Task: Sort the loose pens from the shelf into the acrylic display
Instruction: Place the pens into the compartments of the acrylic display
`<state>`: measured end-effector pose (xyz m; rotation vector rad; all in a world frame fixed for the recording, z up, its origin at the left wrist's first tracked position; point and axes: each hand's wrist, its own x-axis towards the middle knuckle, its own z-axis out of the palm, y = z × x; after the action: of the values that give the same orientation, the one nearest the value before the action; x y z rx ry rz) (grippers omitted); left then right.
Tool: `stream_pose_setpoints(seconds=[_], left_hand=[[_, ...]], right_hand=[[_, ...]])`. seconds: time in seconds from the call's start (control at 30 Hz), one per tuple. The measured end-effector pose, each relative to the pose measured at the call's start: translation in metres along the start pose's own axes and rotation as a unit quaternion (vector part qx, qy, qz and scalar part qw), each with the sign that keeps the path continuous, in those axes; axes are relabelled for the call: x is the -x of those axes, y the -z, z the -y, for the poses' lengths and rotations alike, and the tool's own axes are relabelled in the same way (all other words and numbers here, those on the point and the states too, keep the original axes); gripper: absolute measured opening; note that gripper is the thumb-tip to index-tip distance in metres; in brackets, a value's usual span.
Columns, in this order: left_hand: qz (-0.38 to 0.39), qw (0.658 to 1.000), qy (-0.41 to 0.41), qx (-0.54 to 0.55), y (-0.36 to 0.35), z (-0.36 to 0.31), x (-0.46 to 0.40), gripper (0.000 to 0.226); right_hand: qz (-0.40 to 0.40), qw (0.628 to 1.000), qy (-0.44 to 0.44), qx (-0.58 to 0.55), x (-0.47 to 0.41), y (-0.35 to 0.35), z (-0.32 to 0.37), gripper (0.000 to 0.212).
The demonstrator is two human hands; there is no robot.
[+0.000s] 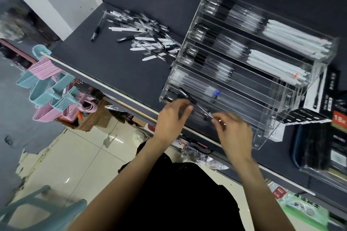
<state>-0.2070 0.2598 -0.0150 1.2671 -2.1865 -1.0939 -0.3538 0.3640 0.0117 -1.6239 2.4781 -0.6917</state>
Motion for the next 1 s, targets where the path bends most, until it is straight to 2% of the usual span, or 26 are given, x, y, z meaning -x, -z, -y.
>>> stream_pose_setpoints(seconds=[0.07,0.17,0.37,0.53,0.7,0.87,1.0], left_hand=[[-0.017,0.977,-0.122,-0.177,0.000,0.016,-0.007,0.034],[0.004,0.954,-0.136,-0.268,0.003,0.030,-0.015,0.040],[-0.034,0.957,-0.146,-0.248,0.008,0.034,-0.013,0.022],[-0.007,0.945,-0.159,-0.285,0.008,0.037,-0.009,0.039],[0.015,0.931,-0.167,-0.323,0.010,0.036,-0.012,0.045],[0.020,0.915,-0.170,-0.366,0.009,0.036,-0.013,0.049],[0.027,0.929,-0.170,-0.327,0.013,0.032,-0.013,0.047]], right_hand=[[-0.028,0.998,0.005,0.048,0.002,0.005,-0.011,0.013],[-0.025,0.994,0.025,0.104,0.001,0.006,-0.020,0.012],[0.043,0.979,0.066,0.188,-0.012,-0.021,-0.015,0.014],[0.085,0.972,0.073,0.206,-0.021,-0.039,0.003,0.023],[0.128,0.975,0.048,0.174,-0.030,-0.042,0.010,0.016],[0.101,0.992,-0.017,0.072,-0.020,-0.032,0.002,0.019],[0.087,0.995,-0.041,0.032,-0.013,-0.027,0.010,0.020]])
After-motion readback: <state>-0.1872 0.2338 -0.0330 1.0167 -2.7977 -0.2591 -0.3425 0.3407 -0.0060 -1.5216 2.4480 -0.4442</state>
